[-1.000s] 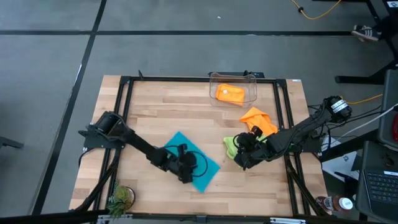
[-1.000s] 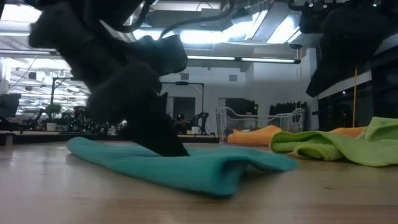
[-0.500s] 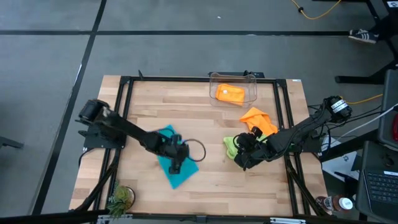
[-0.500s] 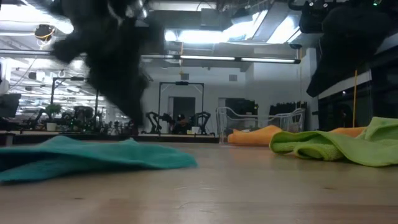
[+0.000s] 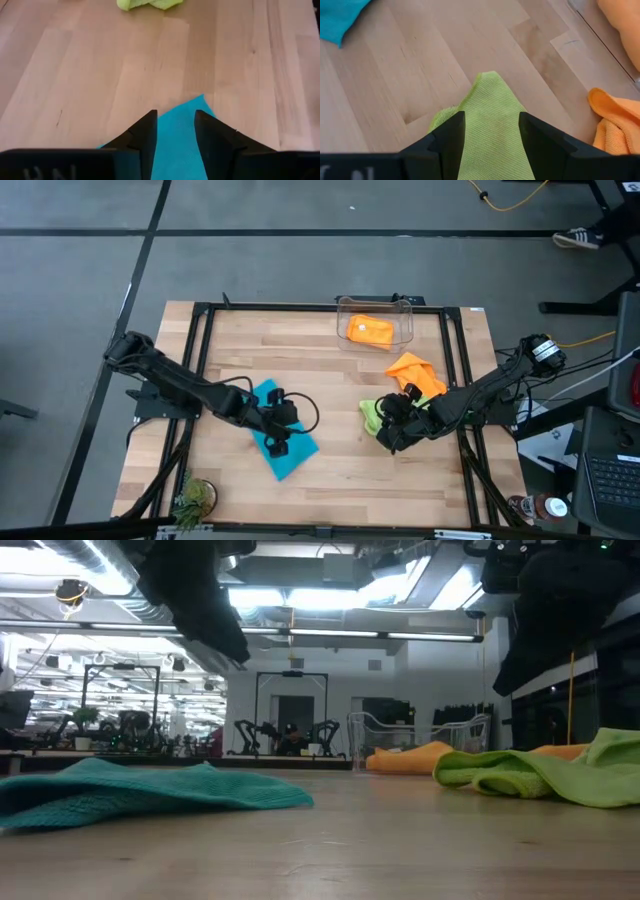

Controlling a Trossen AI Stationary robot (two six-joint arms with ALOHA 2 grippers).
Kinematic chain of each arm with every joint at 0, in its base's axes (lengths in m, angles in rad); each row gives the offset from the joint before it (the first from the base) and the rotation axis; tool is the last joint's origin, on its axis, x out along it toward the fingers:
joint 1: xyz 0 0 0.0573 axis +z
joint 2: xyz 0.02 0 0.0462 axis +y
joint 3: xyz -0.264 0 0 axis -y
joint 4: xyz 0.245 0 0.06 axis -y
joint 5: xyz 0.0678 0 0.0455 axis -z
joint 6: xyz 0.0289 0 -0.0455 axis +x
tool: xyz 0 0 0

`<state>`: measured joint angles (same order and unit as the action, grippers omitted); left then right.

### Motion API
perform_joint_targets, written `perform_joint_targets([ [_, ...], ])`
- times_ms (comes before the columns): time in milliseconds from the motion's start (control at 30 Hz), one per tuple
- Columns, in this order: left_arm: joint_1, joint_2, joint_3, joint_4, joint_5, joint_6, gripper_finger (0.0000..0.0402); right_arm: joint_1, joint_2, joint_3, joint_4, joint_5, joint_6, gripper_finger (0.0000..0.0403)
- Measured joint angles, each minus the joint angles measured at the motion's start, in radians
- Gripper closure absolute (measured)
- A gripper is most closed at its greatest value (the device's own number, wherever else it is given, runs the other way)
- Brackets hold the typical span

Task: Fold microfiber towels
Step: Fold the blue microfiber cloth

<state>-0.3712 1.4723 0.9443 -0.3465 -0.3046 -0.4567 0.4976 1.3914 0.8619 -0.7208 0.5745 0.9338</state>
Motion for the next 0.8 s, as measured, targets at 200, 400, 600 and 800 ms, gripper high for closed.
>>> perform_joint_targets([
  [200, -0.014, -0.001, 0.000, 0.001, -0.001, -0.034, 0.0277, 0.000, 0.000, 0.000, 0.002, 0.000, 0.000, 0.0214],
  [400, -0.019, -0.002, 0.001, 0.009, -0.004, -0.053, 0.0279, 0.000, 0.000, 0.000, 0.009, 0.006, -0.001, 0.0214],
  [600, -0.036, 0.001, 0.002, 0.027, -0.007, -0.083, 0.0279, 0.000, 0.003, 0.000, 0.112, -0.067, -0.082, 0.0214],
  [800, -0.069, 0.002, 0.002, 0.026, -0.006, -0.096, 0.0279, 0.005, 0.106, 0.000, 0.448, -0.212, -0.265, 0.0214],
])
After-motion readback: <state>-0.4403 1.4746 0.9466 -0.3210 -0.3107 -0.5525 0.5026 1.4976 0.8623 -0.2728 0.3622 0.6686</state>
